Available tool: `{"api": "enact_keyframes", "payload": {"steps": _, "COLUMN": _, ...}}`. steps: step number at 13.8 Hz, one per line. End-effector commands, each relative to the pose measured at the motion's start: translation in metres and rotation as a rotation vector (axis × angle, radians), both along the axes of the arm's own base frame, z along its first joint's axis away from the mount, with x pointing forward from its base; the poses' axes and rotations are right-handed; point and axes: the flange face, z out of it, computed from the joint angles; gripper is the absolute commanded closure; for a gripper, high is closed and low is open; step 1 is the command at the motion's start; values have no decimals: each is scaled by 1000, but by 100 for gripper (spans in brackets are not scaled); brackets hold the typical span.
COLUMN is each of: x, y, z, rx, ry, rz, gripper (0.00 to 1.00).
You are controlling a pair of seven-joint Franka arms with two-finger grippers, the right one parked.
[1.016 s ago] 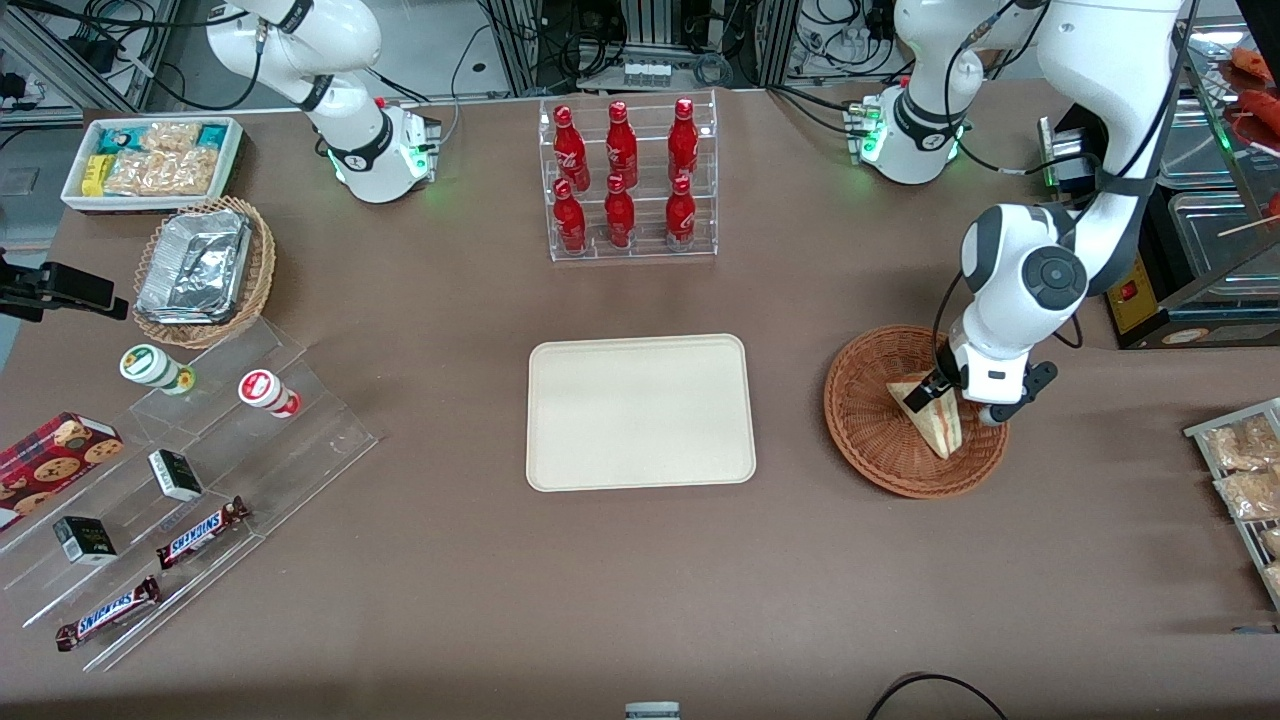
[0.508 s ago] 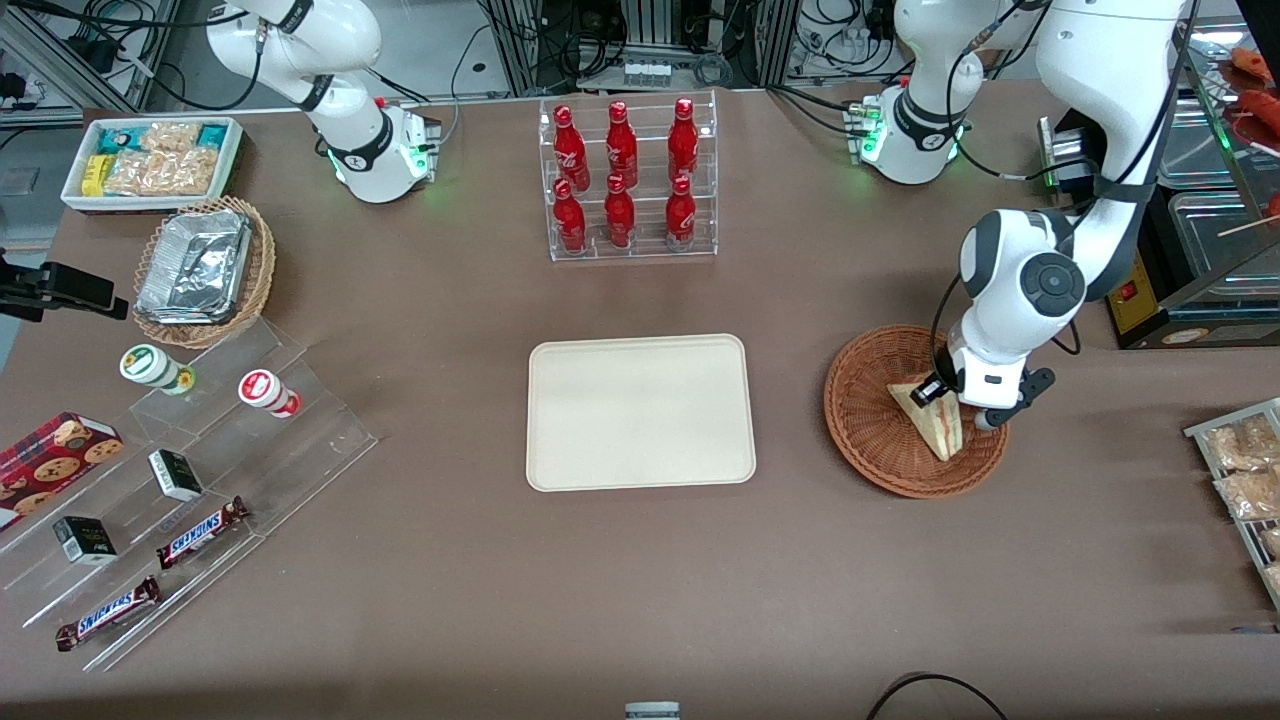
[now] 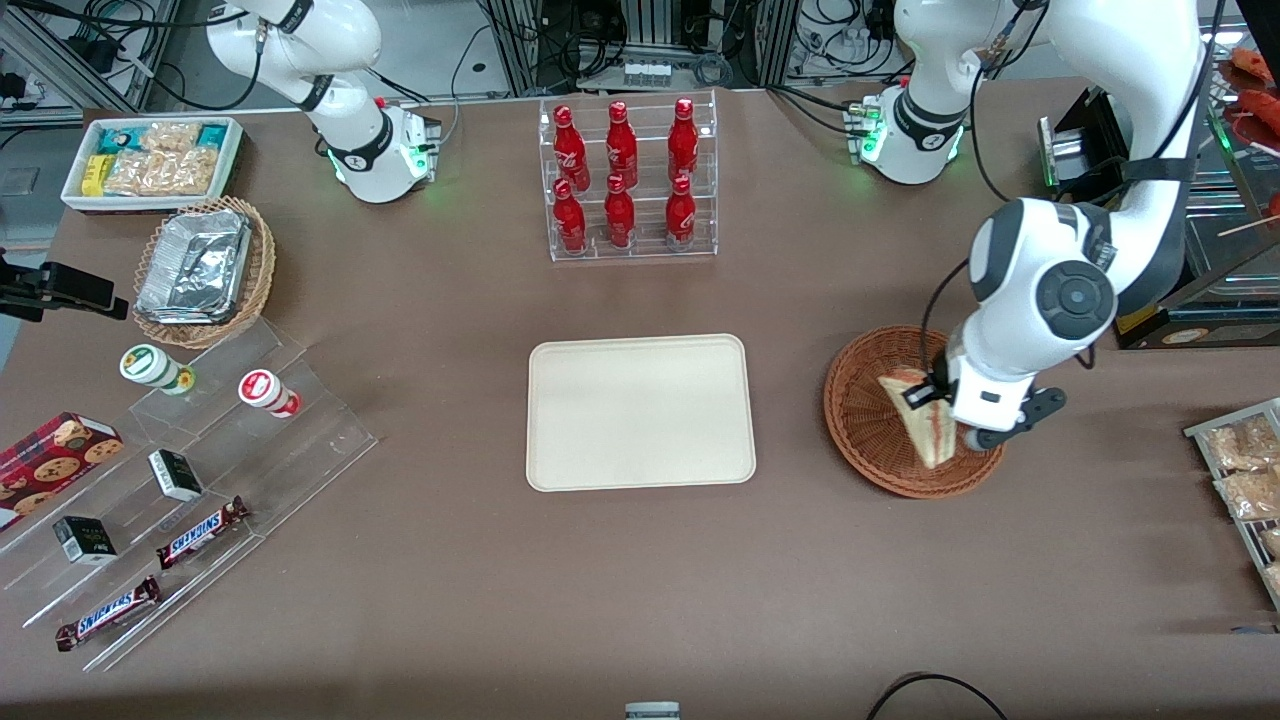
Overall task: Place sandwich from basket to tray
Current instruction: 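Lift the sandwich and carry it over the cream tray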
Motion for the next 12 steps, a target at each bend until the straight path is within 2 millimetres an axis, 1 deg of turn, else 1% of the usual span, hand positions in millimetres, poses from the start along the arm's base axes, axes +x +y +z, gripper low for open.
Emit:
{"api": "enact_keyframes", "payload": {"steps": 1, "x": 13, "y": -52, "z": -6, "rx": -36, "ry": 13, "rz": -103, "gripper": 100}}
{"api": "enact_keyframes", "payload": {"steps": 3, "x": 13, "y": -94, "z": -9, "rx": -40, "ry": 27, "rz": -192, "gripper": 100}}
{"api": "enact_keyframes", "payload": {"steps": 4, "x": 12, "y": -118, "z": -10, "rx": -32, "ry": 26, "rz": -242, "gripper": 100}}
{"api": "enact_keyframes", "payload": {"steps": 5, "x": 9, "y": -150, "z": -12, "rx": -31, "ry": 26, "rz": -297, "gripper": 100}}
{"api": "enact_keyframes", "payload": {"steps": 6, "x": 5, "y": -179, "z": -20, "rx": -29, "ry": 31, "rz": -355, "gripper": 100}}
{"api": "enact_keyframes", "payload": {"steps": 7, "x": 2, "y": -204, "z": -32, "rx": -13, "ry": 27, "rz": -398, "gripper": 100}}
{"api": "enact_keyframes", "payload": {"steps": 8, "x": -2, "y": -227, "z": -41, "rx": -1, "ry": 20, "rz": -418, "gripper": 100}}
{"api": "enact_keyframes", "payload": {"steps": 9, "x": -9, "y": -254, "z": -46, "rx": 5, "ry": 10, "rz": -409, "gripper": 100}}
{"api": "enact_keyframes", "payload": {"steps": 10, "x": -9, "y": -269, "z": -53, "rx": 8, "ry": 15, "rz": -404, "gripper": 100}}
{"api": "enact_keyframes", "payload": {"steps": 12, "x": -9, "y": -306, "z": -64, "rx": -11, "ry": 28, "rz": -402, "gripper": 100}}
